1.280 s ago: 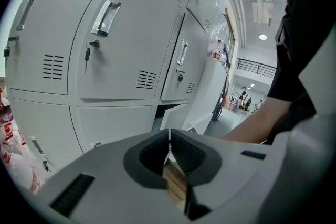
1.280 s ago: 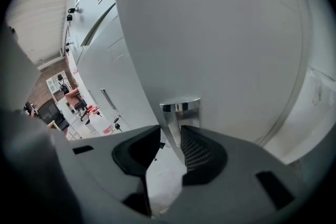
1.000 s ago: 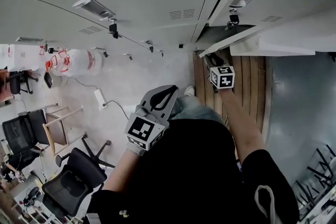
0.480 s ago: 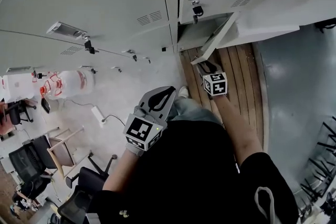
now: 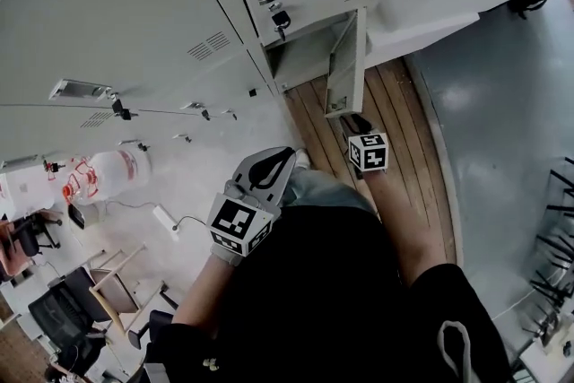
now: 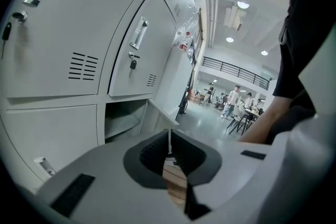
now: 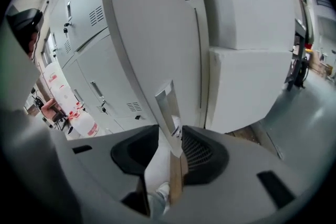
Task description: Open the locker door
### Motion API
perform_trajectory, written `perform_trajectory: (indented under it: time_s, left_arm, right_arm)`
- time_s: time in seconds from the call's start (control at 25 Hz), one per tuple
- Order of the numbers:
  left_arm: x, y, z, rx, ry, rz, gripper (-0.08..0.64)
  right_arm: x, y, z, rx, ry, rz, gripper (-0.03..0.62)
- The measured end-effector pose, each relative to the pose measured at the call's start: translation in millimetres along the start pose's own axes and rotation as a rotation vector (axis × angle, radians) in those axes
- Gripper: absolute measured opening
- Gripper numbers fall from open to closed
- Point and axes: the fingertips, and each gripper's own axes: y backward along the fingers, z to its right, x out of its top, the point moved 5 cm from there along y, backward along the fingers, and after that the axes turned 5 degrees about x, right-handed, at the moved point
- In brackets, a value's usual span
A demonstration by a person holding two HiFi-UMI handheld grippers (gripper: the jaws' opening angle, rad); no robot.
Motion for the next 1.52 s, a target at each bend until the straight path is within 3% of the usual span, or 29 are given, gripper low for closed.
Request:
perform_trajectory:
  time_s: [0.28,0.92,1.28,1.52]
  left_arm:
    - [3.6,-11.7,7.7,-0.038,-0.029,-0.009,0.028]
    - [7.7,-6.4,-7.2,-0.013,-0.034,-0.004,0.028]
    - [5.7,3.7,-21.8,-0.009,-0.021,0.001,0.028]
    - [7.0,24.7,-43.8,0.014,0.004,0.032,0.028]
  right_arm:
    - [-10.7,27.0,39.6,-0.133,-0.078,0.021,0.079]
    - [-28.5,64.3,119.0,-0.350,-0.287,0.018,0.075]
    - [-26.3,53.0,88.4,-0.301,-0.234,-0.012,0.067]
    - [19.1,33.7,22.3,-0.143,-0.096,0.034,0.066]
